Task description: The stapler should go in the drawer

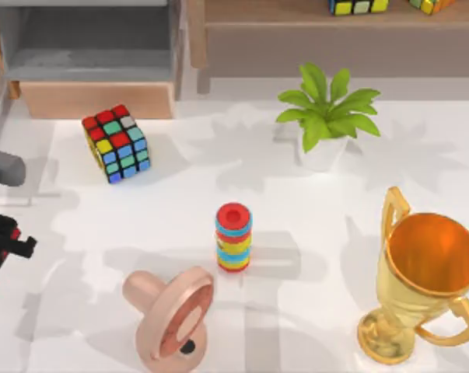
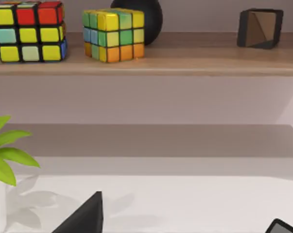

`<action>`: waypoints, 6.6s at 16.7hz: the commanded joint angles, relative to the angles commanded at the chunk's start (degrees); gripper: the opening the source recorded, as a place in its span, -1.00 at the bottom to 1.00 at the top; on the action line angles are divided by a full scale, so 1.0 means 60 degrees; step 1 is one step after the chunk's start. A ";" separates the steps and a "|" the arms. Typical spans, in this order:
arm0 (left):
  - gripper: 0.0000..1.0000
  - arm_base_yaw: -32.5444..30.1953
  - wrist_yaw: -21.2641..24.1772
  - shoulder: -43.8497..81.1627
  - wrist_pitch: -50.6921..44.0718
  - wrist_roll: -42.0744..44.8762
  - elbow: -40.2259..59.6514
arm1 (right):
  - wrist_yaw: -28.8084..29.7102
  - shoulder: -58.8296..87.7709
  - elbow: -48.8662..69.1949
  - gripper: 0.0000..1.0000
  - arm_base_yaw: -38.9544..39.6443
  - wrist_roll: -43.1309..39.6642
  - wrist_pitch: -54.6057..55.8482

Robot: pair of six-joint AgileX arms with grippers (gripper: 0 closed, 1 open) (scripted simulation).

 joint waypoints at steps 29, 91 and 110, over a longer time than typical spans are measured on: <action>-1.00 0.3007 -0.0317 1.1089 -0.5281 -0.0024 1.5395 | 0.0000 0.0000 0.0000 1.00 0.0000 0.0000 0.0000; 1.00 0.8178 0.4437 0.4203 1.5390 0.8937 0.0382 | 0.0000 0.0000 0.0000 1.00 0.0000 0.0000 0.0000; 1.00 0.6753 0.6915 0.4881 2.3308 1.1848 -0.4586 | 0.0000 0.0000 0.0000 1.00 0.0000 0.0000 0.0000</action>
